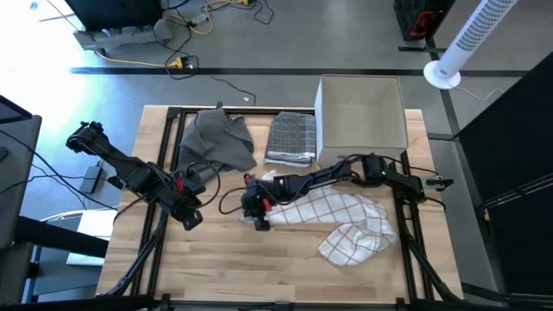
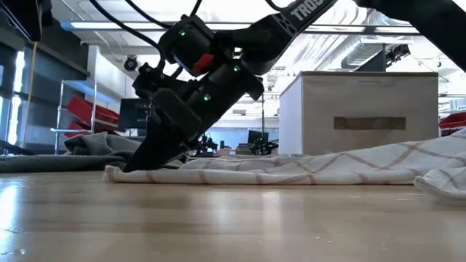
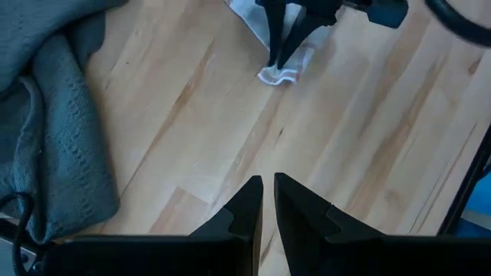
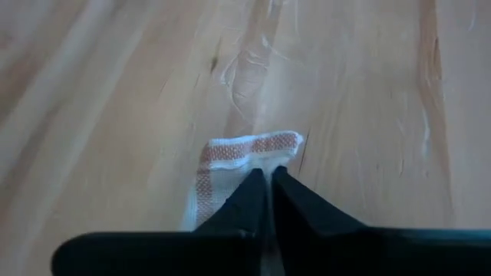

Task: Fold towel
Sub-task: Fold the white checkered towel

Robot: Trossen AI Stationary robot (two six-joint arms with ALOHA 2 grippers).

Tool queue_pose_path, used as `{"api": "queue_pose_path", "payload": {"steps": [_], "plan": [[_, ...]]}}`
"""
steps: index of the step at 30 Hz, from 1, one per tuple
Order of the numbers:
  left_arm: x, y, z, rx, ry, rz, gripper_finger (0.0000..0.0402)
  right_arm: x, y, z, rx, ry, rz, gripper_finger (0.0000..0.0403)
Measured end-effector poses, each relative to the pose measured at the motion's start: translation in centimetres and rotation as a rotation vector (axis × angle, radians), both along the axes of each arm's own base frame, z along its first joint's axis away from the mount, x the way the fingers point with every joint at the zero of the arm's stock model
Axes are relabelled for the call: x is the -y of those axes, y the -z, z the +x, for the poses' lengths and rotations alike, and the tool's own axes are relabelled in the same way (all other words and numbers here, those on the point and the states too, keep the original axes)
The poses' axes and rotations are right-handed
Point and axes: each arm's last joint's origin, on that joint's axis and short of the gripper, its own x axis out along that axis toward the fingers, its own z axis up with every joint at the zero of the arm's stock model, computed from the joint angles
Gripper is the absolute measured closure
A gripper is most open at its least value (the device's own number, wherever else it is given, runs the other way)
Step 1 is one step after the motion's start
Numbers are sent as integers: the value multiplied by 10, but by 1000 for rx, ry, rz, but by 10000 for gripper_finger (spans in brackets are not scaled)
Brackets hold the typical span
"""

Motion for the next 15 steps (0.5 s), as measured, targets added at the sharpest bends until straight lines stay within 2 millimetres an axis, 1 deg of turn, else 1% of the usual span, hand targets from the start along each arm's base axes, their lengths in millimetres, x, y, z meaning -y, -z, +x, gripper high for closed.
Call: {"api": "queue_pose_path", "payload": {"steps": [2,4,5,7,9,10,12,15], "plan": [[0,0,0,8,-3,13,374,3,-10,-3,-20,12,18,400],[-1,0,1,21,-10,29,374,8,-29,-8,-25,20,20,401],[-1,0,1,28,-15,38,374,12,-43,-11,-23,24,21,401],[-2,-1,2,39,-27,54,374,18,-77,-20,-6,32,18,401],[-4,-1,3,55,-43,77,374,21,-109,-32,10,23,9,402],[-6,-1,4,65,-56,93,374,22,-121,-39,4,21,6,402],[-8,-2,7,95,-67,126,374,21,-148,-53,8,16,8,402],[-12,-6,15,174,-47,188,374,15,-189,-80,5,18,29,402]]}}
